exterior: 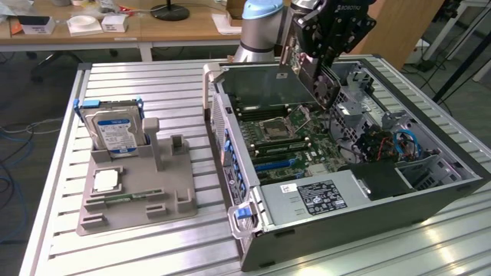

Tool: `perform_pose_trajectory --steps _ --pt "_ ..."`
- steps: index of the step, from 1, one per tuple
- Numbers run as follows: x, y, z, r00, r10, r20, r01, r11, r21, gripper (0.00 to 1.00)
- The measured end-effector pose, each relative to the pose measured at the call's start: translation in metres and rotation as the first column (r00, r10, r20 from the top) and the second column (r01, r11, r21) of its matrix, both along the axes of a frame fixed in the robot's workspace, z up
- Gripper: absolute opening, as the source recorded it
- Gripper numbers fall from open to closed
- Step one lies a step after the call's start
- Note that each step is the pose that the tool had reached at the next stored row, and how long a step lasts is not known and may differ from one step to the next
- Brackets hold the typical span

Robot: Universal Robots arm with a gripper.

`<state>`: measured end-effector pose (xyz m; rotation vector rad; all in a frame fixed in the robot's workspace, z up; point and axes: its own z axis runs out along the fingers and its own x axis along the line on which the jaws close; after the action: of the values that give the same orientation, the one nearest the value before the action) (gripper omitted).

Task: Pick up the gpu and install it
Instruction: 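Insert the gpu into the slot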

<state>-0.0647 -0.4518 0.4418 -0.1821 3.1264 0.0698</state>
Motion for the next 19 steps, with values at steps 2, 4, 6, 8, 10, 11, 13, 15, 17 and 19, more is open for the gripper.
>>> perform_pose_trajectory --steps 2,4,6,8,10,11,13,15,17,19 --pt "0.0000 0.0000 0.0000 0.9993 0.037 0.0000 -0.037 0.9993 0.0000 0.26" --pt "0.0000 0.0000 0.0000 0.9978 0.067 0.0000 -0.067 0.9978 0.0000 0.26" --pt "0.0000 0.0000 0.0000 0.9969 0.079 0.0000 -0.079 0.9969 0.0000 0.26" --pt "0.0000 0.0000 0.0000 0.9956 0.094 0.0000 -0.094 0.9956 0.0000 0.26" --pt "0.0000 0.0000 0.0000 0.9940 0.109 0.0000 -0.109 0.9940 0.0000 0.26" --pt "0.0000 0.0000 -0.0001 0.9932 0.117 0.0000 -0.117 0.9932 0.0001 0.26" --pt "0.0000 0.0000 0.0000 0.9912 0.133 0.0000 -0.133 0.9912 0.0000 0.26" --pt "0.0000 0.0000 -0.0001 0.9889 0.148 0.0000 -0.148 0.9889 0.0000 0.26" --pt "0.0000 0.0000 -0.0001 0.9863 0.165 0.0000 -0.165 0.9863 0.0000 0.26" --pt "0.0000 0.0000 -0.0001 0.9834 0.181 0.0000 -0.181 0.9834 0.0000 0.26"
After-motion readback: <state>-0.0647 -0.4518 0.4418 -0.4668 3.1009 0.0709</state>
